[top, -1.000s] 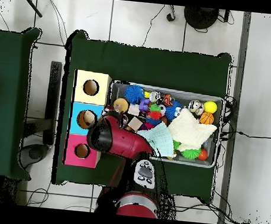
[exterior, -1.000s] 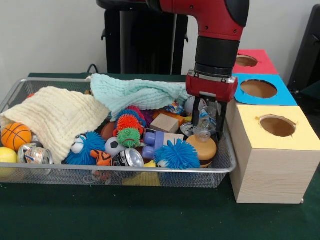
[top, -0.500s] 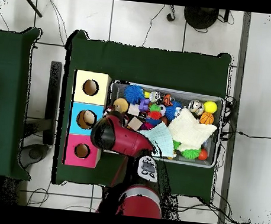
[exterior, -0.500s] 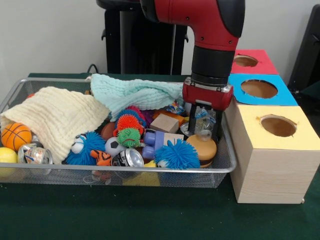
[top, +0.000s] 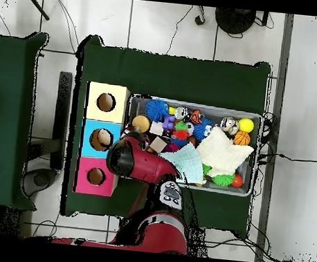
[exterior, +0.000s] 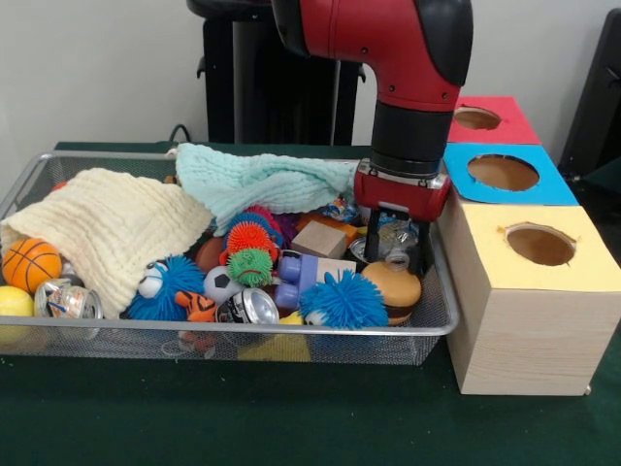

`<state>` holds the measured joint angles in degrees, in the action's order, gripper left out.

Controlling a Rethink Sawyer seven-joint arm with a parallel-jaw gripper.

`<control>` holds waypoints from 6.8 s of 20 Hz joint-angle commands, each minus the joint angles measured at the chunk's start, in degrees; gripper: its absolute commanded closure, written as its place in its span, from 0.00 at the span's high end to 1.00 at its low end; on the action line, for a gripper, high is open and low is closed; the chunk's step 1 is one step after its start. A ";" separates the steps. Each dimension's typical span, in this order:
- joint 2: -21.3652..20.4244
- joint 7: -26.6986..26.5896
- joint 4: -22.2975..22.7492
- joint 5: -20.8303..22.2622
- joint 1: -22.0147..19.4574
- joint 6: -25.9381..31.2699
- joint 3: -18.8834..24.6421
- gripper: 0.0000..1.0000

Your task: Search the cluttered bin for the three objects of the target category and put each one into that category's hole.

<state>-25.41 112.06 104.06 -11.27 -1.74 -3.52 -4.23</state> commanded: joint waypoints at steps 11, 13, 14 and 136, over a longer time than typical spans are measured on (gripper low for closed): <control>-0.42 6.34 -3.56 3.38 -1.99 -0.95 4.94 0.00; -1.31 6.00 -3.30 3.69 -2.50 0.05 5.17 0.00; -1.58 5.80 -3.28 3.89 -2.78 0.49 5.34 0.00; -11.58 11.88 1.27 -14.39 13.46 15.19 -8.01 0.00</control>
<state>-36.83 112.45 97.10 -24.19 14.29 13.94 -22.55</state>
